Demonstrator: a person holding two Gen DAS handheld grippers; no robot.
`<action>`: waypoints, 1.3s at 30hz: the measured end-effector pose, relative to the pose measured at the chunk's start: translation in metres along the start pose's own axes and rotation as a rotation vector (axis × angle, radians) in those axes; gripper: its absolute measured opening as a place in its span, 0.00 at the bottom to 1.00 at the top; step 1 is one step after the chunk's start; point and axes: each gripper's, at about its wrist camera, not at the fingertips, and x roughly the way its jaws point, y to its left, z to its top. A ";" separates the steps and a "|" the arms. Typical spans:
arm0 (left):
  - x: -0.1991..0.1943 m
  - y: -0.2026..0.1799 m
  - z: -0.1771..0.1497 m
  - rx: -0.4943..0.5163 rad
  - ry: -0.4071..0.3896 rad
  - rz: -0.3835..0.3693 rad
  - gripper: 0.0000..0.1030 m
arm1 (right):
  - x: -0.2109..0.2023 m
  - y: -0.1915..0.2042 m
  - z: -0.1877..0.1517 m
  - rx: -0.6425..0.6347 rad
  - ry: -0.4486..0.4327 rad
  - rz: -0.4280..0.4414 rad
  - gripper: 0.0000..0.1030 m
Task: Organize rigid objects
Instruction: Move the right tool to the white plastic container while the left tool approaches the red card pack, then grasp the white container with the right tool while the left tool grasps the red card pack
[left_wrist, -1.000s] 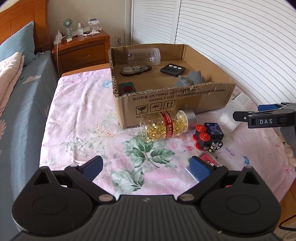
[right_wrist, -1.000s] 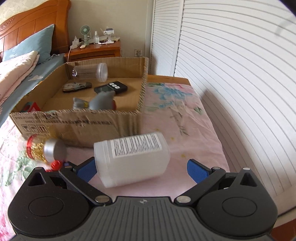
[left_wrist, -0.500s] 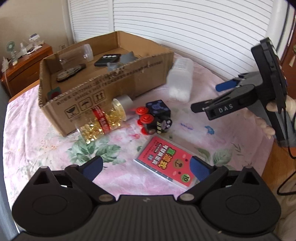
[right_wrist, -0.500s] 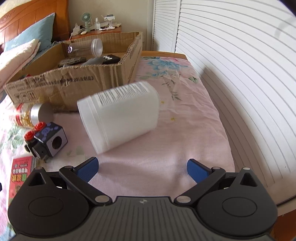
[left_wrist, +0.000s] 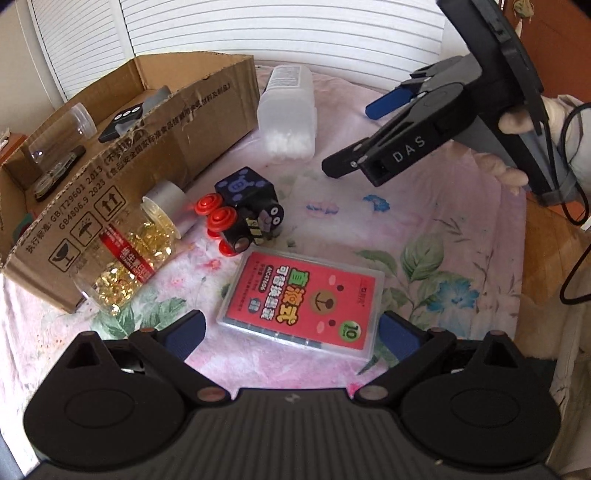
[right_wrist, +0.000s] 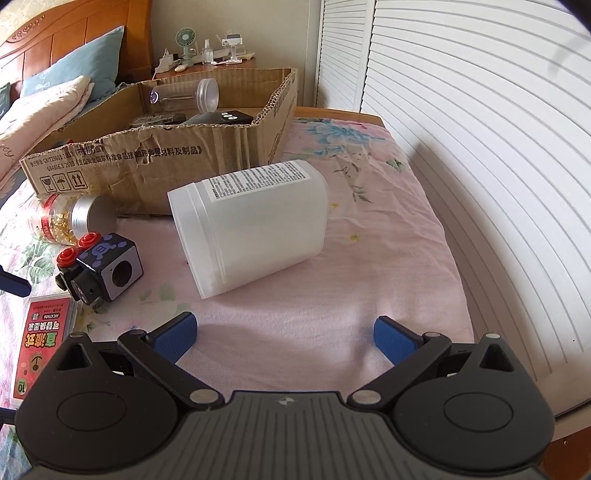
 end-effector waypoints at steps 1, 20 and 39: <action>0.002 0.002 0.001 -0.002 -0.002 -0.013 0.97 | 0.000 0.000 0.000 0.000 -0.001 0.000 1.00; -0.011 0.032 -0.022 -0.236 -0.026 0.089 0.86 | -0.004 0.000 -0.005 -0.010 -0.024 0.007 1.00; -0.021 0.053 -0.043 -0.421 -0.043 0.209 0.87 | 0.023 0.002 0.034 -0.174 -0.013 0.083 1.00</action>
